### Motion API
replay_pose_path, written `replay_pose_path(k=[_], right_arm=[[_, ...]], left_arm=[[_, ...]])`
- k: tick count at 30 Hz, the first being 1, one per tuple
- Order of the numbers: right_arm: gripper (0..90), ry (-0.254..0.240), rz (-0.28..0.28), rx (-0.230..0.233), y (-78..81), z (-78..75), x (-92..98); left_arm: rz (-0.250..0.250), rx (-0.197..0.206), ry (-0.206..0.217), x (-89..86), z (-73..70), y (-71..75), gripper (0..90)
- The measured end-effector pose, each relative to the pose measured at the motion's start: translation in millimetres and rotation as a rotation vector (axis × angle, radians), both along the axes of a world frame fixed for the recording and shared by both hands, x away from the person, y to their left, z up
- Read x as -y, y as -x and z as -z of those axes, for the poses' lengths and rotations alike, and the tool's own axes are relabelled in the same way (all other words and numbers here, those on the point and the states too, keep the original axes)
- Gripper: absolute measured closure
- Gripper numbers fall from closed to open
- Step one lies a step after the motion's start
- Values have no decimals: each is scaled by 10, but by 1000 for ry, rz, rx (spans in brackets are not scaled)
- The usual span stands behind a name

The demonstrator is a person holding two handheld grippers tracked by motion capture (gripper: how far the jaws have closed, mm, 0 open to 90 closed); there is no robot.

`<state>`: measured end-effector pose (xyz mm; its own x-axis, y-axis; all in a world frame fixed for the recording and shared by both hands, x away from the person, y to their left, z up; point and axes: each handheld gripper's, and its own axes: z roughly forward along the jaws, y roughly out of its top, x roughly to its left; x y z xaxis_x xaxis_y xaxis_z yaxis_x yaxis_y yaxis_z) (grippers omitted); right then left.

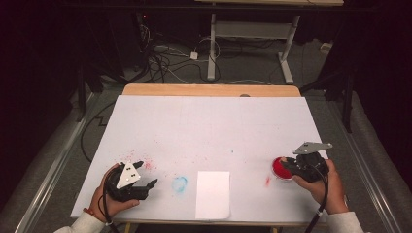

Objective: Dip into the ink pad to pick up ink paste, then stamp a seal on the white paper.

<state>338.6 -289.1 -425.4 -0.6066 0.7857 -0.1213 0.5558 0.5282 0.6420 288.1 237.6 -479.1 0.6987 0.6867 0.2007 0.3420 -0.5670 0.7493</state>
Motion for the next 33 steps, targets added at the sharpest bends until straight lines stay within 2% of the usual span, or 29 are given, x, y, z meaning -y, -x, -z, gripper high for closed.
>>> replay_pose_path(k=[2,10,26,33], right_arm=[[764,1,-12,28,20,-57,-2],[764,-35,-20,83,94,-214,11],[764,-97,-74,163,201,-430,-110],[763,-122,-123,193,316,-503,-250]], left_arm=[[1,-2,-3,1,5,-2,231],[4,-9,-4,-5,18,1,231],[-1,-18,-10,-2,31,6,231],[18,5,-31,36,15,22,231]])
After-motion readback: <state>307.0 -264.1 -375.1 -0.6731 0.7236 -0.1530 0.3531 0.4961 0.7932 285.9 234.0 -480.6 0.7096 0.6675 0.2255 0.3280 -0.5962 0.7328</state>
